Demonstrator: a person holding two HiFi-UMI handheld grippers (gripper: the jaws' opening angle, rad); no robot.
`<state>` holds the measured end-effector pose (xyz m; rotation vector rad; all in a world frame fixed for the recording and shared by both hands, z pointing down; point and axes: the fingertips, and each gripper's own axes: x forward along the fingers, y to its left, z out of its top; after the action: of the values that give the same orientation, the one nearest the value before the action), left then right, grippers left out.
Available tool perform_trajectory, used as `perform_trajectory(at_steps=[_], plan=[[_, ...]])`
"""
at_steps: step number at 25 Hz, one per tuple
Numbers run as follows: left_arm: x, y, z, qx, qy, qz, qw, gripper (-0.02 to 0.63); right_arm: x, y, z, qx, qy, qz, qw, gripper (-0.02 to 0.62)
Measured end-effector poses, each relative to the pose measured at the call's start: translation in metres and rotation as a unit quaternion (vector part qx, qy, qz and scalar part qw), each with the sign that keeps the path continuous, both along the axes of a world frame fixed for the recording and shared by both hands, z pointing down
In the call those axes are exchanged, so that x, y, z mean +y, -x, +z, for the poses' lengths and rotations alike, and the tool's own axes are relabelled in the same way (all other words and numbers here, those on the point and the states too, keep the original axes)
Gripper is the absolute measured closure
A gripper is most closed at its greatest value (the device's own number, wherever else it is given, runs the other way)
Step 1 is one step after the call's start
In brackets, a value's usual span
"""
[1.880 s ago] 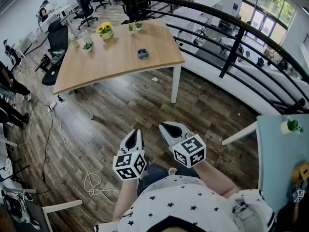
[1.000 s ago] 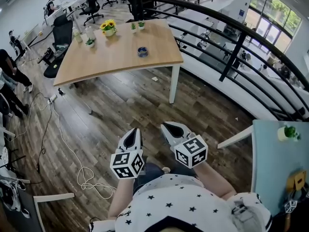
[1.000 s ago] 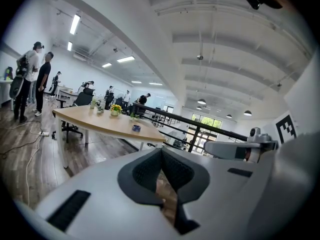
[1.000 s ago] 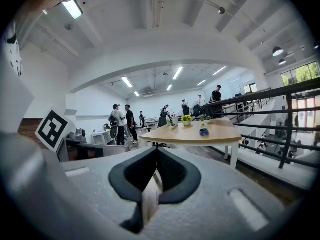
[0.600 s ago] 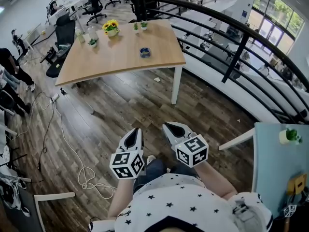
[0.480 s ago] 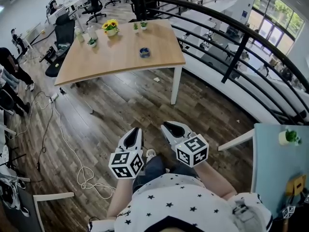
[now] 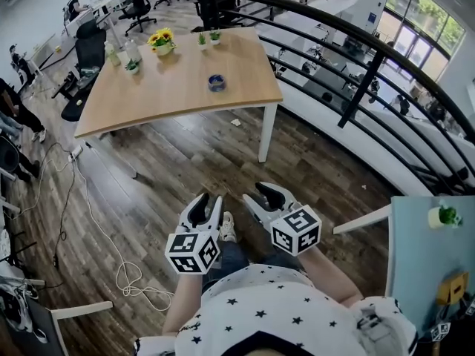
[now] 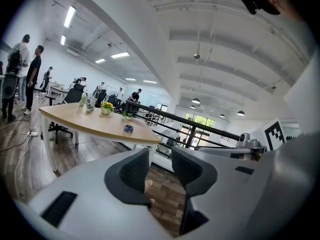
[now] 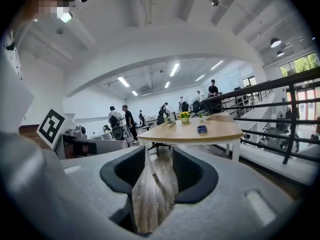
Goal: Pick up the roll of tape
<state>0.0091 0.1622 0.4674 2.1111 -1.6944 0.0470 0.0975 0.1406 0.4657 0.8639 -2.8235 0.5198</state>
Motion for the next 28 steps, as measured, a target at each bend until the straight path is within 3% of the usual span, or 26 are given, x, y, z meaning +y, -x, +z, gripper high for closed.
perform_trajectory(at_steps=[4, 13, 28], plan=[[-0.033, 0.01, 0.004, 0.002, -0.001, 0.004, 1.0, 0.439, -0.033, 0.009, 0.007, 0.008, 0.0, 0.004, 1.0, 0.412], [-0.12, 0.056, -0.004, 0.008, 0.003, 0.001, 1.0, 0.428, -0.128, 0.045, -0.005, 0.017, -0.013, 0.032, 0.999, 0.379], [-0.264, 0.127, -0.01, 0.01, 0.008, 0.013, 0.9998, 0.428, -0.265, 0.118, -0.015, 0.02, -0.02, 0.047, 0.998, 0.373]])
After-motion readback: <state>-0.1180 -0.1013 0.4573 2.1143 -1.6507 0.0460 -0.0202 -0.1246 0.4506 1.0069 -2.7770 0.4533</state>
